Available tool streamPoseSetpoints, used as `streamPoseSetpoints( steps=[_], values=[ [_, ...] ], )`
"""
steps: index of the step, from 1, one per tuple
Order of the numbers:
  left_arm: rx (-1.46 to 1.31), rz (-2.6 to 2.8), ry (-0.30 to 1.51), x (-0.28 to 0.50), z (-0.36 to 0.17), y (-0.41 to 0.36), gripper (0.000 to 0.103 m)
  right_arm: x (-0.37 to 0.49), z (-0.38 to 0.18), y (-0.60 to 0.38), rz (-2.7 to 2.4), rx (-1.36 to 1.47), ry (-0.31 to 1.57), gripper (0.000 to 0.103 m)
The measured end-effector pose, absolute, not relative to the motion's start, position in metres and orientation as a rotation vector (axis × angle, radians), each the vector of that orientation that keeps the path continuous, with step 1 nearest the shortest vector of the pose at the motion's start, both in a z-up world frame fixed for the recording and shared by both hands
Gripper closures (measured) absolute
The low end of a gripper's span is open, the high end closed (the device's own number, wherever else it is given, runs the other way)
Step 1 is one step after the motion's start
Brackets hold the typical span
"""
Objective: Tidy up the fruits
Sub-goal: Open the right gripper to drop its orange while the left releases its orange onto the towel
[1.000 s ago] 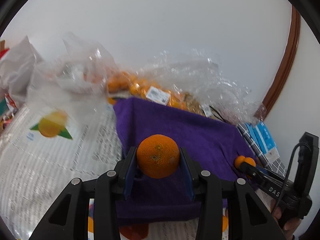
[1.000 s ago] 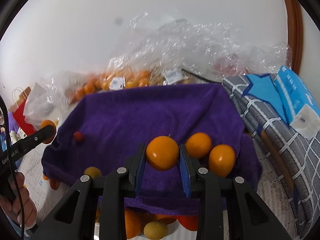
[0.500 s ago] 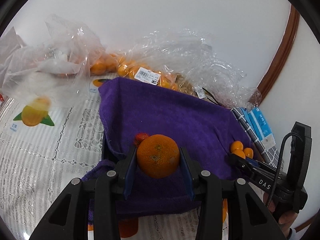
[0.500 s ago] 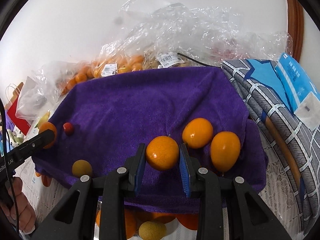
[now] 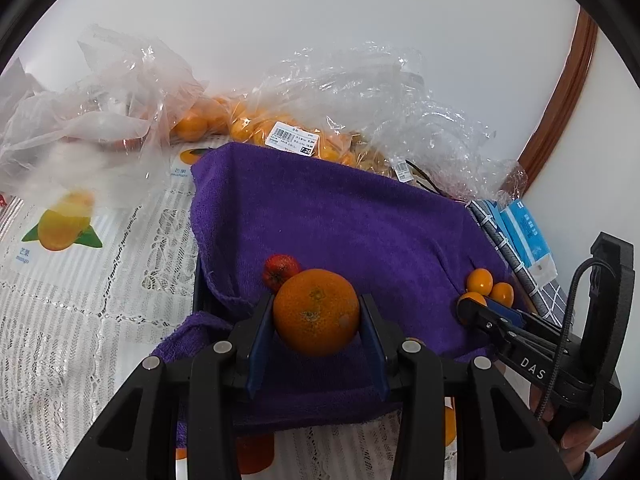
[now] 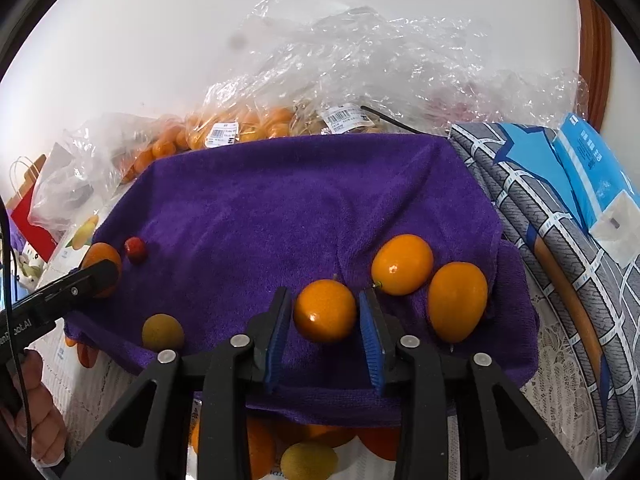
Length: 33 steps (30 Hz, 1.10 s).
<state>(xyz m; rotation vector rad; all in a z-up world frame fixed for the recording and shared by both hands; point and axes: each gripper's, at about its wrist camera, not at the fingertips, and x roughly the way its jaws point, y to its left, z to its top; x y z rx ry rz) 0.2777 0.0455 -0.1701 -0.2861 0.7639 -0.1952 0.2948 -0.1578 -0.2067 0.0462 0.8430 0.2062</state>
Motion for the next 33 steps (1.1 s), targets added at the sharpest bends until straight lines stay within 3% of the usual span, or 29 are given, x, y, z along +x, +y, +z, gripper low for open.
streamPoseSetpoints(
  steps=[14,20,23,33],
  values=[
    [-0.236,-0.177,0.764,0.278,-0.171,0.040,0.063,0.288,-0.194,-0.157,0.236,0.060,0.773,0.047],
    [-0.257,-0.192,0.747,0.275,-0.168,0.043,0.063,0.285,-0.188,-0.160,0.223,0.064,0.754,0.045],
    [-0.293,-0.206,0.732,0.274,-0.166,0.047,0.057,0.282,-0.185,-0.160,0.209,0.041,0.736,0.045],
    [-0.399,-0.221,0.732,0.274,-0.165,0.062,0.057,0.268,-0.171,-0.167,0.213,0.081,0.684,0.045]
  ],
)
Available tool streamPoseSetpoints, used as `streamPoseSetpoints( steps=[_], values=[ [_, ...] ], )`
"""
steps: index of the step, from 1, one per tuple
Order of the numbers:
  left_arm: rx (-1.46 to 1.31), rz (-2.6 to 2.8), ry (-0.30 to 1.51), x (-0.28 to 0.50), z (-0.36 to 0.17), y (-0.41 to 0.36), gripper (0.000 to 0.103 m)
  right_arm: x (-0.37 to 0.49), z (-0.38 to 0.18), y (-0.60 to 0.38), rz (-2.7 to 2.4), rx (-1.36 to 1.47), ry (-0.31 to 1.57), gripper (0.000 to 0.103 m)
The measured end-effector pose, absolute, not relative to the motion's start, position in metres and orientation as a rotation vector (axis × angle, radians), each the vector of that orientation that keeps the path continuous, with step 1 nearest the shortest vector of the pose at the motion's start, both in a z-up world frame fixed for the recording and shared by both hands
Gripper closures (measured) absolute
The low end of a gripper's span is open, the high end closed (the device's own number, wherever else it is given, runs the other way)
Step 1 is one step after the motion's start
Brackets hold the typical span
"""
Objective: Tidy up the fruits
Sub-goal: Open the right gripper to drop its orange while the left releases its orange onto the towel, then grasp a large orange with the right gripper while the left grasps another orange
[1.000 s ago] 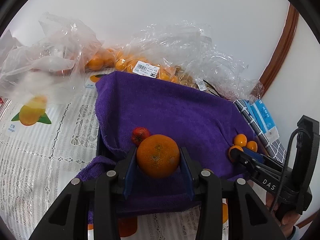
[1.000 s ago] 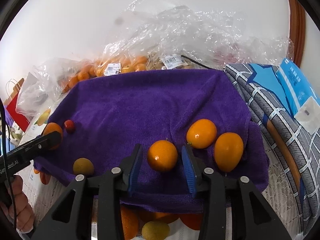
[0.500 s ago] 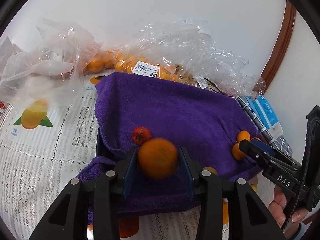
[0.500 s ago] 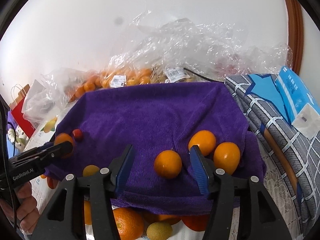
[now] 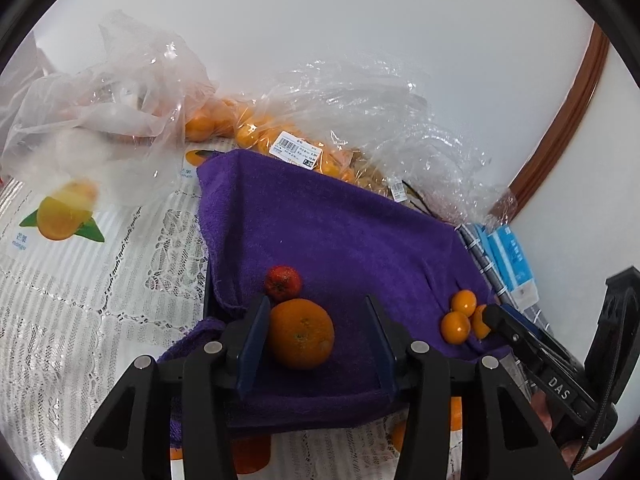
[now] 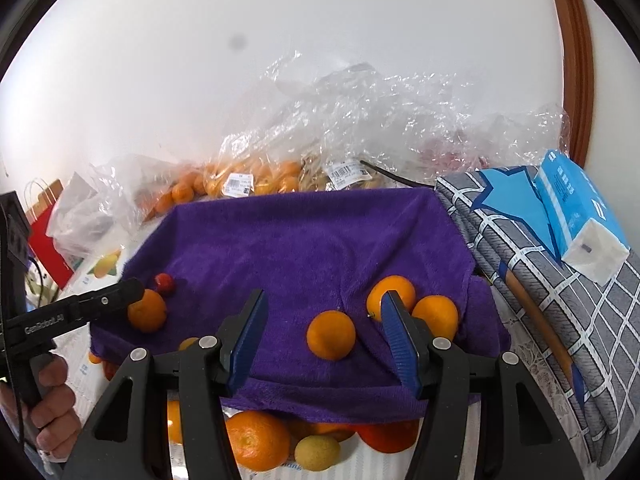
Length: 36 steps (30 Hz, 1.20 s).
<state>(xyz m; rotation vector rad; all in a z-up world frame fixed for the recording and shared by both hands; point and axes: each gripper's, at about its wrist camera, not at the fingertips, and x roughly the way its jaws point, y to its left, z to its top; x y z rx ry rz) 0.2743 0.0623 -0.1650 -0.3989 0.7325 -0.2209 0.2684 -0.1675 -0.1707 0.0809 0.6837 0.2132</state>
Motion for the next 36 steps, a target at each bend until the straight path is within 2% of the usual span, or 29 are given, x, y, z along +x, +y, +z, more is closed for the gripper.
streamPoseSetpoints(
  steps=[11,24,36],
  values=[
    [-0.434,-0.241,0.703,0.268,-0.157,0.068,0.057,0.210,-0.160,-0.170,0.188,0.136,0.705,0.045],
    [-0.342,-0.166,0.541,0.226,-0.113,0.085,0.047,0.138,-0.164,-0.163,0.146,0.053,0.776,0.042],
    [-0.346,-0.173,0.676,0.156,-0.145,0.122,0.047,0.118,-0.184,-0.128,0.297,0.068,0.839,0.042]
  ],
)
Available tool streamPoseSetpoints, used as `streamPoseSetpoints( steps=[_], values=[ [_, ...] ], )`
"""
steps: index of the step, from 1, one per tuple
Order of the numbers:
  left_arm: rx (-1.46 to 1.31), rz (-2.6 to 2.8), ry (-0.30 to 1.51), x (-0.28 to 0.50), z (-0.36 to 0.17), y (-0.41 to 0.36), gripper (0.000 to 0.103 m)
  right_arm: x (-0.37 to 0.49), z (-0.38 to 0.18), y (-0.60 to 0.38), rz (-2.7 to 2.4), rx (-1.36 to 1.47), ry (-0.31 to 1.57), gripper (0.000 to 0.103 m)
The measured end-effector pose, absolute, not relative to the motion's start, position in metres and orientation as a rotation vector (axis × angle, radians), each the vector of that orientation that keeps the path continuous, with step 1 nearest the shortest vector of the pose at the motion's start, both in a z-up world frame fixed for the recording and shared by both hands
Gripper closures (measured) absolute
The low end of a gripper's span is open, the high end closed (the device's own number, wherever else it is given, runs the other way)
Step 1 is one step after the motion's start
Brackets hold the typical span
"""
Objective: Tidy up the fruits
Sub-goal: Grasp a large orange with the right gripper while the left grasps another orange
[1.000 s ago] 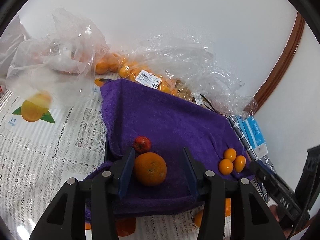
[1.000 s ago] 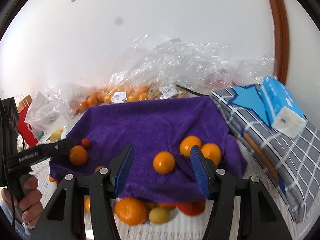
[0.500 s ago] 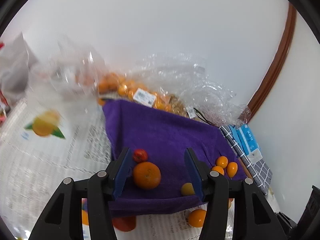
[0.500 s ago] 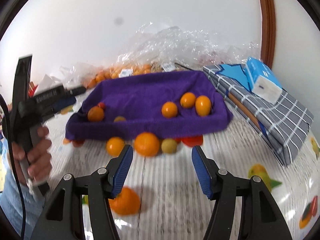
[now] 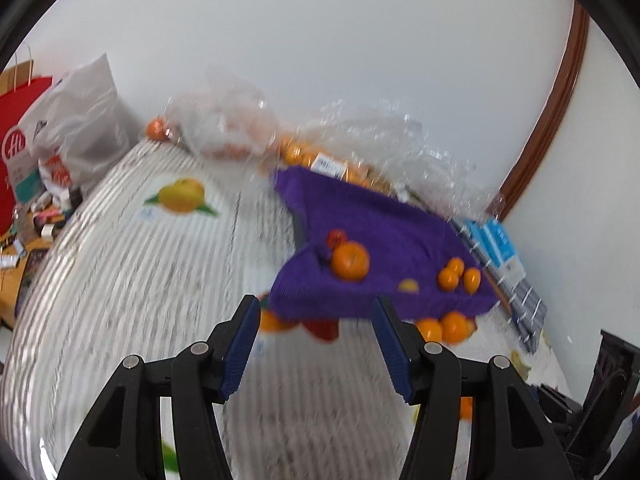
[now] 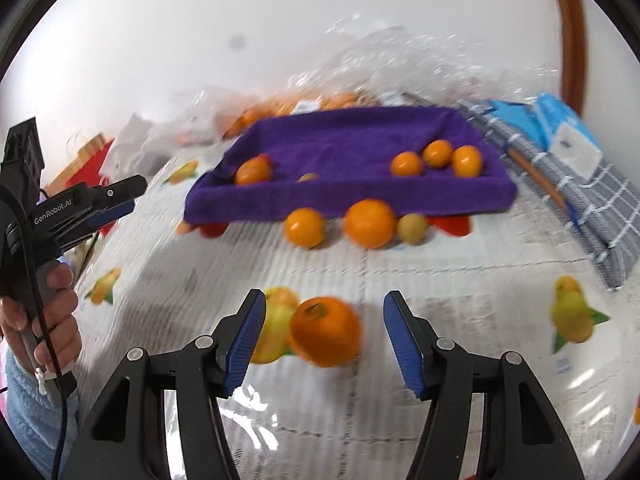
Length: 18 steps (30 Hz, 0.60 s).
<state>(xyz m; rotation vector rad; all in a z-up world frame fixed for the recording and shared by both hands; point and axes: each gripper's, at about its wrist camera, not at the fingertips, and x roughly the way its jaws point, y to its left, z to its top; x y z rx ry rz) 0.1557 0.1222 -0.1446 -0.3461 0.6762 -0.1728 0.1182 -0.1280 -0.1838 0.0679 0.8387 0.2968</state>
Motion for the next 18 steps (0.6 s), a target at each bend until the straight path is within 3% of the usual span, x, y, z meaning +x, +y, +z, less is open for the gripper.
streamPoseSetpoints(
  steps=[8,12,18],
  values=[
    [-0.328,-0.160,0.751,0.153,-0.178,0.118,0.048,0.127,-0.208,-0.112,0.263,0.002,0.908,0.043],
    [-0.289,-0.140,0.766,0.153,-0.182,0.113,0.049,0.127,-0.211,-0.112,0.251,-0.013,0.907,0.059],
    [-0.247,-0.131,0.813,0.158,-0.188,0.104,0.049,0.128,-0.209,-0.125,0.260,-0.007,0.897,0.059]
  ],
)
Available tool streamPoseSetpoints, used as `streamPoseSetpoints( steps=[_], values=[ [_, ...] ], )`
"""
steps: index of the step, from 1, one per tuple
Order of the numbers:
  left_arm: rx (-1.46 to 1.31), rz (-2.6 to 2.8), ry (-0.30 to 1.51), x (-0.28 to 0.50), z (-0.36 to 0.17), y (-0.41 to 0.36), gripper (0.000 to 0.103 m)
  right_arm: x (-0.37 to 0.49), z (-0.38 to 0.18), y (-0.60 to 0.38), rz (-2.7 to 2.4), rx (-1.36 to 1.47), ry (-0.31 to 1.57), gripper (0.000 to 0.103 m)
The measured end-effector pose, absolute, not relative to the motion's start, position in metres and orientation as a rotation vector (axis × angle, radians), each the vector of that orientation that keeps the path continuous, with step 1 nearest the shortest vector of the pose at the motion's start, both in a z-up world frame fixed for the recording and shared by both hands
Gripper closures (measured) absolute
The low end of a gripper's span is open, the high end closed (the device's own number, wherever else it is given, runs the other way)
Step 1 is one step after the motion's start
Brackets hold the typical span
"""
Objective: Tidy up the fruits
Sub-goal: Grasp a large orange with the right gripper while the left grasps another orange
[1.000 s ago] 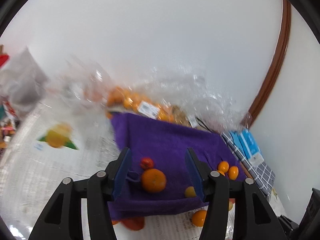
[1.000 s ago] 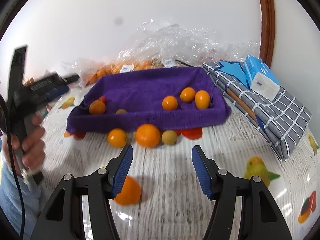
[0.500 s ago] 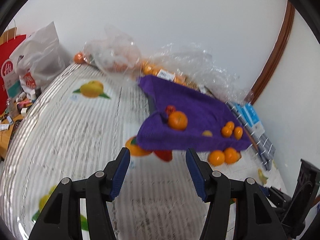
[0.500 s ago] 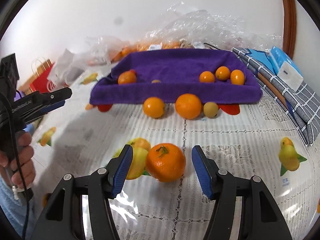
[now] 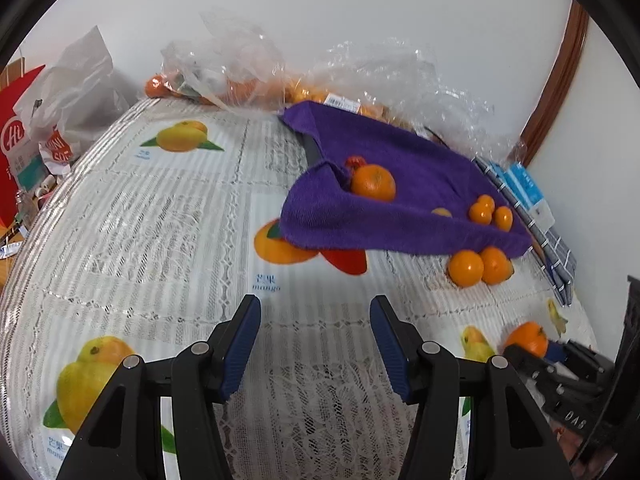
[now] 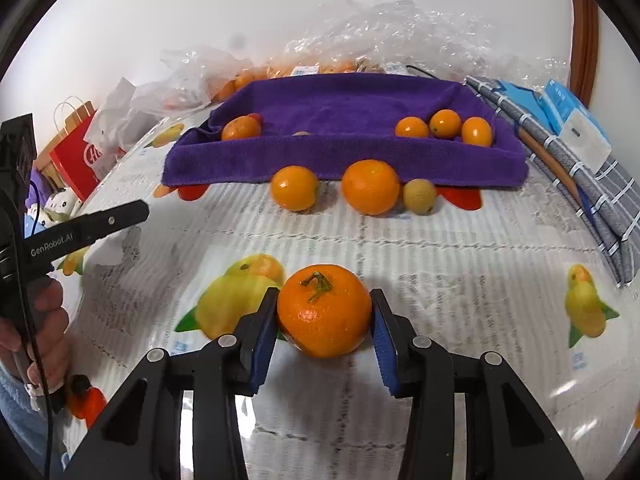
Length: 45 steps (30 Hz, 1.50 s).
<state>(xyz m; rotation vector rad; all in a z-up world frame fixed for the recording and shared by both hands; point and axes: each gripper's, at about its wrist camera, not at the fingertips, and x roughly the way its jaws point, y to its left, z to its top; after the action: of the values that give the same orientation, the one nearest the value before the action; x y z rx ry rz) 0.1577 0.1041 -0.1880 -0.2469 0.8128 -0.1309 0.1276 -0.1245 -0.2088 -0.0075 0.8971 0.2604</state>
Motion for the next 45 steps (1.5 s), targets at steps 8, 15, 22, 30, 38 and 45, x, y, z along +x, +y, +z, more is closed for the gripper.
streamPoseSetpoints(
  steps=[8,15,22,30,38,45],
  values=[
    [-0.243,-0.108,0.829,0.159,-0.190,0.104,0.051,0.131,-0.201,-0.162,0.160,-0.105,0.842,0.060],
    [-0.240,-0.044,0.831,0.157,-0.190,0.105,0.073,0.134,-0.207,-0.194,0.110,-0.084,0.841,0.060],
    [-0.172,-0.171,0.858,0.152,-0.186,0.058,0.073,0.137,-0.205,-0.222,0.078,-0.027,0.821,0.060],
    [-0.146,-0.272,0.851,0.172,-0.170,-0.001,0.073,0.133,-0.204,-0.239,0.068,0.073,0.799,0.060],
    [-0.040,-0.257,0.862,0.197,-0.175,-0.038,0.066,0.137,-0.207,-0.248,0.032,0.131,0.819,0.060],
    [-0.021,-0.241,0.862,0.209,-0.182,-0.049,0.062,0.143,-0.210,-0.249,0.049,0.158,0.838,0.060]
  ],
)
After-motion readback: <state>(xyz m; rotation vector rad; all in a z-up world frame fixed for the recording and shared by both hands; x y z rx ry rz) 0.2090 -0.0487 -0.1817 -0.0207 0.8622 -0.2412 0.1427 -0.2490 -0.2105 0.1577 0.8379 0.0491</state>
